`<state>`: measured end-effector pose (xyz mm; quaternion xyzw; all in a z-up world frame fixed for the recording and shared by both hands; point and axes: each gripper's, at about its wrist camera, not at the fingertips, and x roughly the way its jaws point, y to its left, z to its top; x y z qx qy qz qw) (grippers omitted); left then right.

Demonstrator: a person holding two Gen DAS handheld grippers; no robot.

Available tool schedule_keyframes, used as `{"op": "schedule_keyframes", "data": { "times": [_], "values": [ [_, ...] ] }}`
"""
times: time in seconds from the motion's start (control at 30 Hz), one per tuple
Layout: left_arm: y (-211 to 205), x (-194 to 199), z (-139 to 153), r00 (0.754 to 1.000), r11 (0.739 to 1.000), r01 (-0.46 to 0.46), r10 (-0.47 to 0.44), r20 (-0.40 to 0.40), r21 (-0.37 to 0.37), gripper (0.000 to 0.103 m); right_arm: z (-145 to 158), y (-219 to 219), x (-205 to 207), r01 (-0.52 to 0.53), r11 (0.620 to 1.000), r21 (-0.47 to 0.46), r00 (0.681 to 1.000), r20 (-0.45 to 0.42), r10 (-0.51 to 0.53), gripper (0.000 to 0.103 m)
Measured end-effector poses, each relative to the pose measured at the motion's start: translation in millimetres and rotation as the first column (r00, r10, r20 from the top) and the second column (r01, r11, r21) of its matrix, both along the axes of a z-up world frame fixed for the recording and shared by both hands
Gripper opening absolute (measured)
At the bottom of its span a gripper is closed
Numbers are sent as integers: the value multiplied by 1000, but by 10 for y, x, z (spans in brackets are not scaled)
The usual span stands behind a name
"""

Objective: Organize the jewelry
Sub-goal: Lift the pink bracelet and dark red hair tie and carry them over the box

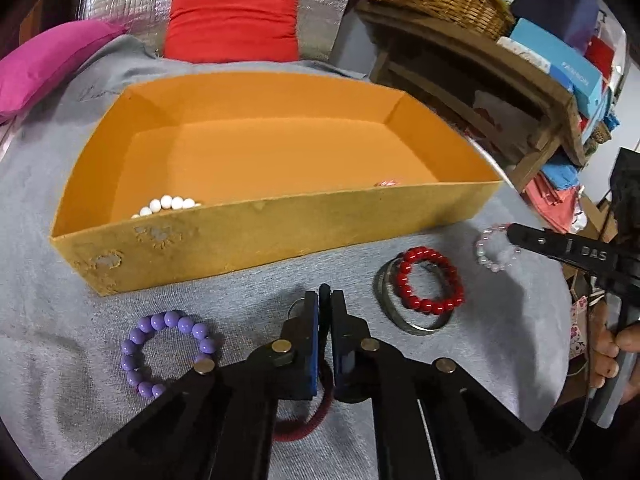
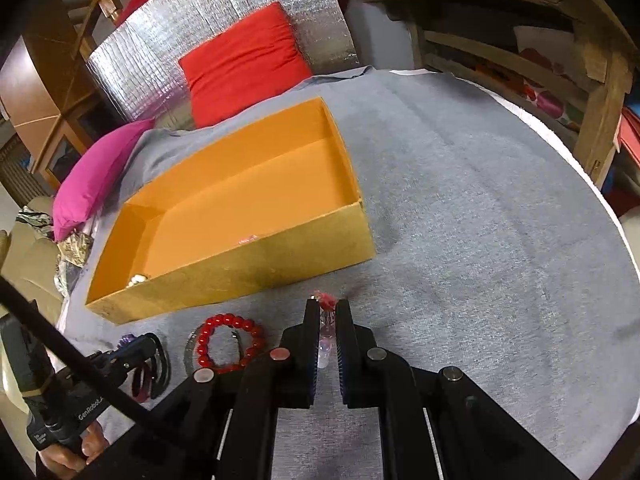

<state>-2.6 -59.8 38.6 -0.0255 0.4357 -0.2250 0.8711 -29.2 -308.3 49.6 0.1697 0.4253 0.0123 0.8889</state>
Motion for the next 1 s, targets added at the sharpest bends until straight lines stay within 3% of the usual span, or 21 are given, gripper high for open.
{"op": "schedule_keyframes", "data": {
  "times": [0.43,0.63,0.7,0.87,1.0],
  "values": [
    [188,-188,359,995,989,52,-40,91,-138,6,168,82,-55,-38,997,70,995,98,31,9],
    [280,-125,646,990,983,19,7,139,-184,6,380,174,-1,-71,993,95,975,216,49,9],
    [340,-40,752,990,974,8,24,137,-229,6,467,211,79,-79,991,103,966,252,51,9],
    [327,301,1098,978,979,-43,83,193,-200,6,551,405,460,-112,983,144,963,260,71,9],
    [308,512,979,977,974,-72,112,183,-213,6,458,565,782,-141,973,180,972,214,102,9]
  ]
}}
